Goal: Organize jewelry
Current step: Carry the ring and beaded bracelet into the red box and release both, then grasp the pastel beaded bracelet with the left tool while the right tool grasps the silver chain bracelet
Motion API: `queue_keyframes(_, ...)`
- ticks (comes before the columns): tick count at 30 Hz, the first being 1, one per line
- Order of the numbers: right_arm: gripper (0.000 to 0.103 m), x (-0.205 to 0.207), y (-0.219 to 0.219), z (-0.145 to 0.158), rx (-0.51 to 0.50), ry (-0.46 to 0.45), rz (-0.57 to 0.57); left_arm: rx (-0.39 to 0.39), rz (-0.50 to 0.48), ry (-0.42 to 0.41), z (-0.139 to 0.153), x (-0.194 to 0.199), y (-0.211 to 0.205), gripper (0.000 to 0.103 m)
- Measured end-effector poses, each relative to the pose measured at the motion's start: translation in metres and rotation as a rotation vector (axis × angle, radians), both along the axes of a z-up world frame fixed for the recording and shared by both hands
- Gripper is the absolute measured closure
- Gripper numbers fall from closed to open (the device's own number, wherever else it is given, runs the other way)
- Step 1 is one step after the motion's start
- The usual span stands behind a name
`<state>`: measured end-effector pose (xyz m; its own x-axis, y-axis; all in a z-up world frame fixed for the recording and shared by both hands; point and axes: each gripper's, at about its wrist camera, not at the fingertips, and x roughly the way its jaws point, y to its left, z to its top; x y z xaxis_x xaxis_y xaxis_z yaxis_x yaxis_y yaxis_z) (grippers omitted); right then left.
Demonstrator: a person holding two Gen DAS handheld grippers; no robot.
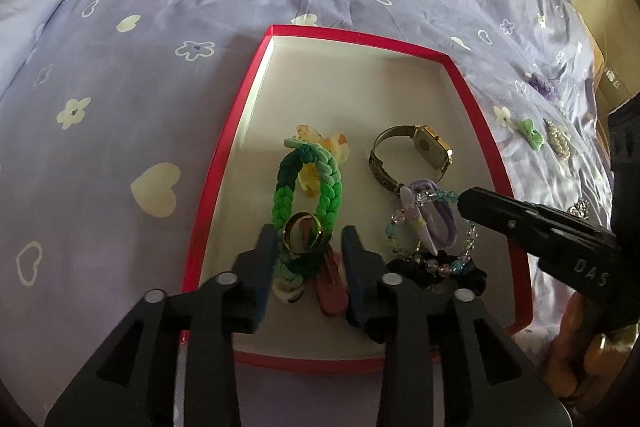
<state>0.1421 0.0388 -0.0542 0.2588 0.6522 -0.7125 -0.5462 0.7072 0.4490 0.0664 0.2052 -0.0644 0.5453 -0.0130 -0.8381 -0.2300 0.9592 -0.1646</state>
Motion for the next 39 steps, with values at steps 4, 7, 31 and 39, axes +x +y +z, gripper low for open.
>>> queue_keyframes(4,0.074,-0.003,-0.007,0.007,0.027,-0.01,-0.012,0.001,0.006,0.0,0.002,-0.003,0.001,0.062)
queue_keyframes(7,0.071,-0.006,-0.014,0.014,0.048,-0.017,-0.021,0.005,0.007,-0.004,0.005,-0.007,0.0,0.056)
queue_keyframes(31,0.058,-0.021,-0.189,0.026,0.051,-0.057,-0.323,-0.015,-0.097,-0.107,0.061,-0.01,-0.071,0.042)
queue_keyframes(39,0.052,-0.019,-0.264,0.023,0.019,-0.067,-0.461,-0.028,-0.223,-0.096,0.061,0.004,-0.134,0.04)
